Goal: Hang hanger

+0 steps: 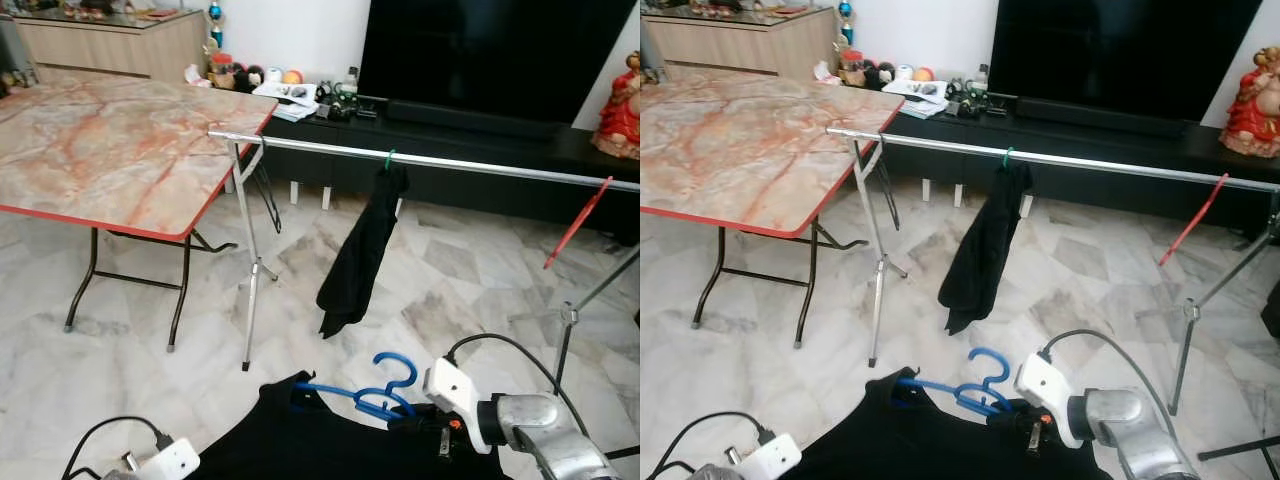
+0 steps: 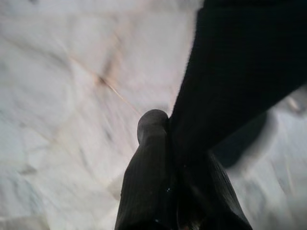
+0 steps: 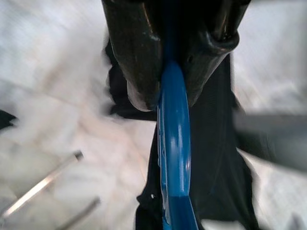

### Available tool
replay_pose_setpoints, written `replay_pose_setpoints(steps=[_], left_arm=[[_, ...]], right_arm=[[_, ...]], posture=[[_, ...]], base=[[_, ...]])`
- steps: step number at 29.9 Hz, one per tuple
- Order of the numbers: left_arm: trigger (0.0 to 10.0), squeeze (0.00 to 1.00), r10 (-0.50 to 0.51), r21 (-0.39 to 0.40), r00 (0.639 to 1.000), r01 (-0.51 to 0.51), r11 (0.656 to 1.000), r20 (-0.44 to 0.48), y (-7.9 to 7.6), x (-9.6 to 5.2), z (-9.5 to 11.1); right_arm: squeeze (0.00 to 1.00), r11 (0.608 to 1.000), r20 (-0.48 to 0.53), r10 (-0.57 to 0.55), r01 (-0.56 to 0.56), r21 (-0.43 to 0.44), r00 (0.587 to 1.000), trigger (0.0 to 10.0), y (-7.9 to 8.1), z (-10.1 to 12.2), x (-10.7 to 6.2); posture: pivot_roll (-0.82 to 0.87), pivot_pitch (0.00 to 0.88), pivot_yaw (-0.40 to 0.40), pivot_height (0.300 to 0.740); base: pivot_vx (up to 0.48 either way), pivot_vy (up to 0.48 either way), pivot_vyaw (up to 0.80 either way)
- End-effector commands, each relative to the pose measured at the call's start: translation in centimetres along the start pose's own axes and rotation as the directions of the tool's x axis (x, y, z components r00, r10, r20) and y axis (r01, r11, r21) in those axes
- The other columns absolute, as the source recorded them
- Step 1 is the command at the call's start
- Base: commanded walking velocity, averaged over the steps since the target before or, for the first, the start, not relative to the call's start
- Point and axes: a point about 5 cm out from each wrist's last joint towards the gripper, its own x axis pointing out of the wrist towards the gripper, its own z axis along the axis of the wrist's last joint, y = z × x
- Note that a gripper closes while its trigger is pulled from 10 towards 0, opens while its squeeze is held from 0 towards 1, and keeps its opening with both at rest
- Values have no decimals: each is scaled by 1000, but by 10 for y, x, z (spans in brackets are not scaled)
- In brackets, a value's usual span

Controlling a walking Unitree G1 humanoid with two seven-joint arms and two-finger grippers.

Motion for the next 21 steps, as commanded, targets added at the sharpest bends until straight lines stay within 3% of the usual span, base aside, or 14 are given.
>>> replay_pose_setpoints(steps=[1, 6, 7, 18, 21], left_arm=[[10000, 0, 53, -19, 998, -53, 998, 18, 12, -2, 1], [10000, 0, 74, -13, 992, -73, 997, 106, 15, -4, 13], [10000, 1000, 80, -3, 988, -80, 997, 130, 17, -4, 17], [10000, 1000, 79, 21, 934, -92, 996, 349, 30, -13, 52], [10000, 1000, 82, -65, 909, -60, 996, 409, 35, -17, 62]], right_arm=[[0, 997, -30, -72, 72, -19, 997, 10000, -11, -1, -13], [0, 997, -12, -68, 67, -37, 998, 10000, -11, 4, -12], [0, 997, -10, -66, 66, -40, 998, 10000, -10, 4, -11], [0, 995, 7, -89, 89, -49, 996, 10000, -9, 5, -1], [0, 994, 1, -90, 90, -63, 996, 10000, -7, 5, 2]], posture=[[116, 0, -63, 740], [112, 0, -65, 740], [112, 0, -65, 740], [114, 0, -72, 740], [114, 0, -73, 740]], base=[[0, 0, 0], [0, 0, 0], [0, 0, 0], [0, 0, 0], [0, 0, 0]])
